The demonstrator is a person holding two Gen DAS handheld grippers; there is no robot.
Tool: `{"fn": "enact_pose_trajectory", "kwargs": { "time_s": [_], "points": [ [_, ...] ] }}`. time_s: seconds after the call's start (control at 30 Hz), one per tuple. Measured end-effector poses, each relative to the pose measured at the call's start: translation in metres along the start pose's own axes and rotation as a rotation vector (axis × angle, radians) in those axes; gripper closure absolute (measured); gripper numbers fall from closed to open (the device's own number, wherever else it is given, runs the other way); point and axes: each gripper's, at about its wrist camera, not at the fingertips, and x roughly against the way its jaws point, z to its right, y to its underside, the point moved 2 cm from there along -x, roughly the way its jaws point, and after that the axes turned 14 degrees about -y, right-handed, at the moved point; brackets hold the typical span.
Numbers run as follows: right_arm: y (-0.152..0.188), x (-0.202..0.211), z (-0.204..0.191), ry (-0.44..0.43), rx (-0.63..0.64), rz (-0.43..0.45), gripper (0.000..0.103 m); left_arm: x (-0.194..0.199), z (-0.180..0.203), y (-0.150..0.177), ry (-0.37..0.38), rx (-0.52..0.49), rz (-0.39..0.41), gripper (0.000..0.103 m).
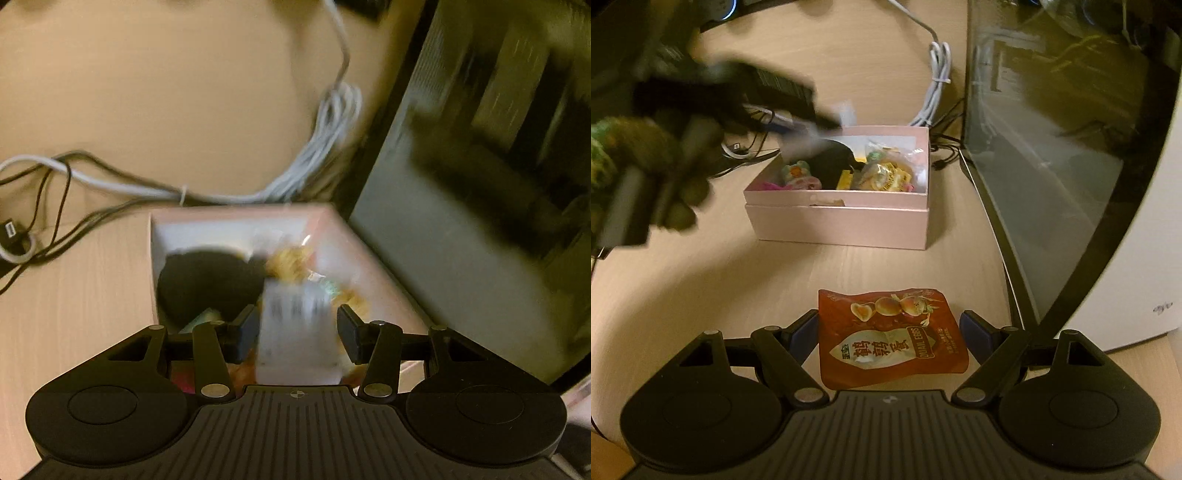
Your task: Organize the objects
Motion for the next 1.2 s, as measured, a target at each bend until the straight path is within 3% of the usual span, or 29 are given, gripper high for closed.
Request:
{"fn": "enact_pose_trajectory", "kwargs": {
  "time_s": [0.07,0.2,0.37,0.57,0.7,0.8,0.93,1.07,1.2],
  "points": [
    [-0.001,-0.001,0.0,0.004,0.008,-0.006,0.021,0.003,-0.003,0.005,-0.021,0.017,0.041,0.052],
    [-0.004,-0.006,0.001,0.002,0.019,-0.03,0.021,0.027,-0.025,0.004,0.016,0.146,0.107,0.052],
    [-0.026,-0.014,0.004,-0.027,0.023,-0.028,0.022,0.053,-0.059,0.028,0.002,0.218,0.076,0.052],
    [-0.112,-0.025,0.001,-0.06,0.093,0.091,0.022,0.077,-0.094,0.078,-0.072,0.333,-0.026,0.052],
    [-0.175,-0.053,0.0,-0.026,0.145,0.19,0.021,0.083,-0.103,0.093,-0.091,0.35,-0.073,0.052],
    [-0.201,-0.083,0.006,-0.034,0.13,0.201,0.011,0.084,-0.1,0.097,-0.085,0.331,-0.101,0.052],
    [-0.175,-0.082,0.014,-0.074,0.098,0.181,0.011,0.084,-0.099,0.102,-0.072,0.326,-0.121,0.052],
    [-0.129,-0.063,0.019,-0.036,0.137,0.167,0.011,0.078,-0.104,0.102,-0.079,0.354,-0.134,0.052],
    [-0.094,-0.055,0.031,-0.005,0.111,0.123,0.011,0.075,-0.106,0.084,-0.049,0.387,-0.096,0.052]
  ]
}}
